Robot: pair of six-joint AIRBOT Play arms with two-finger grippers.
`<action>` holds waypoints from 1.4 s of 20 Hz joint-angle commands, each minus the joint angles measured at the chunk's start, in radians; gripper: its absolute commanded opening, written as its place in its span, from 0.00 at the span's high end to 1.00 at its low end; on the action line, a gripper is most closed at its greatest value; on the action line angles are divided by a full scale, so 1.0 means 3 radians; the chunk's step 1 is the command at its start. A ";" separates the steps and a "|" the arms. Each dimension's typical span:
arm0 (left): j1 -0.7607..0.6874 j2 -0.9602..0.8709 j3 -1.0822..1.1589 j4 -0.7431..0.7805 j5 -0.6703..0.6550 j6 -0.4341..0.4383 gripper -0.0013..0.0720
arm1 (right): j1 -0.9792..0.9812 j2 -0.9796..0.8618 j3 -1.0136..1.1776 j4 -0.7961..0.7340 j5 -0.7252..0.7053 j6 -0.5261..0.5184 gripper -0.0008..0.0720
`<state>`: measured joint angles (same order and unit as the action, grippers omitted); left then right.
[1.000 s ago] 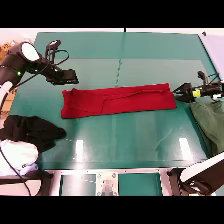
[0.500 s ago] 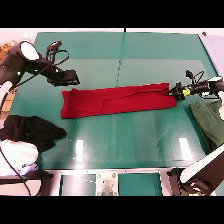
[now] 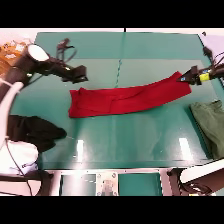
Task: Fold the shirts.
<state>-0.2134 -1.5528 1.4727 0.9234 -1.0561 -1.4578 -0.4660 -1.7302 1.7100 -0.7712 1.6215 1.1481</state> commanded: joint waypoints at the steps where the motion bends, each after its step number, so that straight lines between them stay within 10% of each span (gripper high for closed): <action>1: -0.0561 -0.0430 0.0003 -0.0479 0.0575 0.0095 0.95 | 0.0072 0.0572 0.0008 0.0013 0.0210 0.0146 0.97; 7: -0.1600 -0.1331 0.0104 -0.2097 0.1714 0.0820 0.95 | 0.0292 0.0978 0.0008 0.0018 0.0301 0.0347 0.97; 14: -0.1690 -0.1670 0.0465 -0.2215 0.1616 0.0816 0.95 | 0.0638 0.1022 -0.0018 -0.0004 0.0299 0.0375 0.97; 19: -0.1235 -0.1666 0.0674 -0.2040 0.0516 0.0931 0.96 | 0.0642 0.1022 -0.0020 0.0018 0.0259 0.0388 0.97; 28: -0.0053 -0.1387 0.2005 -0.0061 -0.1450 -0.0151 0.96 | 0.1438 0.1016 -0.0083 0.0191 -0.0346 0.0629 0.97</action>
<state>-0.3233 -2.0151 1.9873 0.6987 -1.3350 -1.4166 -0.1329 -1.4239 1.6974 -0.7231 1.6154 1.3033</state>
